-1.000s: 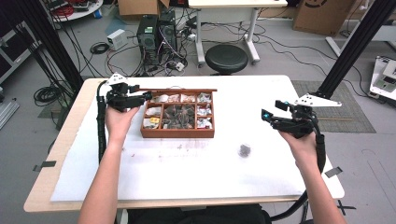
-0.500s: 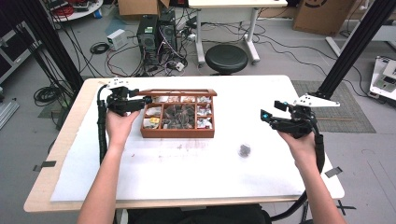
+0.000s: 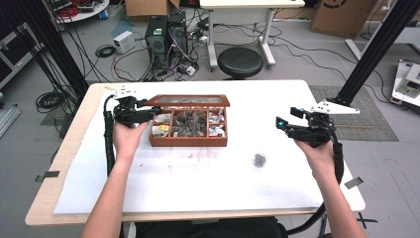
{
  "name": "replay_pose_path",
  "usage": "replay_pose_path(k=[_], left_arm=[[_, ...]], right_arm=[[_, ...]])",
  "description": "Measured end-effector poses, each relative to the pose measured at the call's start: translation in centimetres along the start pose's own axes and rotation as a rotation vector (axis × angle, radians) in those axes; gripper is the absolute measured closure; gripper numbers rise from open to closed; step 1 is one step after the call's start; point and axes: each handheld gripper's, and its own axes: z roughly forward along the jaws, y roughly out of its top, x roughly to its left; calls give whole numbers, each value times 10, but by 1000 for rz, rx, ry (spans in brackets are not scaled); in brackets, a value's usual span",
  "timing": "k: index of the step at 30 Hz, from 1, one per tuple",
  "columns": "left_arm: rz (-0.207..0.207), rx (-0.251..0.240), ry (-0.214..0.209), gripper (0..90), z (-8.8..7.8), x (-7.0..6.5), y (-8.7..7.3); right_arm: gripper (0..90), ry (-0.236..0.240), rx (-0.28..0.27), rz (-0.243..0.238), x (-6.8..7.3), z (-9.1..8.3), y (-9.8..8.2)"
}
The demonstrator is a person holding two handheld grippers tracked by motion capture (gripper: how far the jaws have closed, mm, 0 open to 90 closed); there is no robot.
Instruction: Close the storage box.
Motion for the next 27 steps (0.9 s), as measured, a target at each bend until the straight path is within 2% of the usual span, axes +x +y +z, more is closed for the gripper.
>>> replay_pose_path(k=[13,22,25,27], left_arm=[[-20,14,8,333,-1,-3,-13],[-17,30,2,331,-5,-5,-14],[-10,19,11,332,-6,-6,-15],[-13,14,1,332,-6,-5,-20]], right_arm=[[285,3,6,1,1,2,-1],[285,2,10,0,1,3,-2],[285,2,10,1,1,3,-3],[285,2,9,0,1,3,-3]])
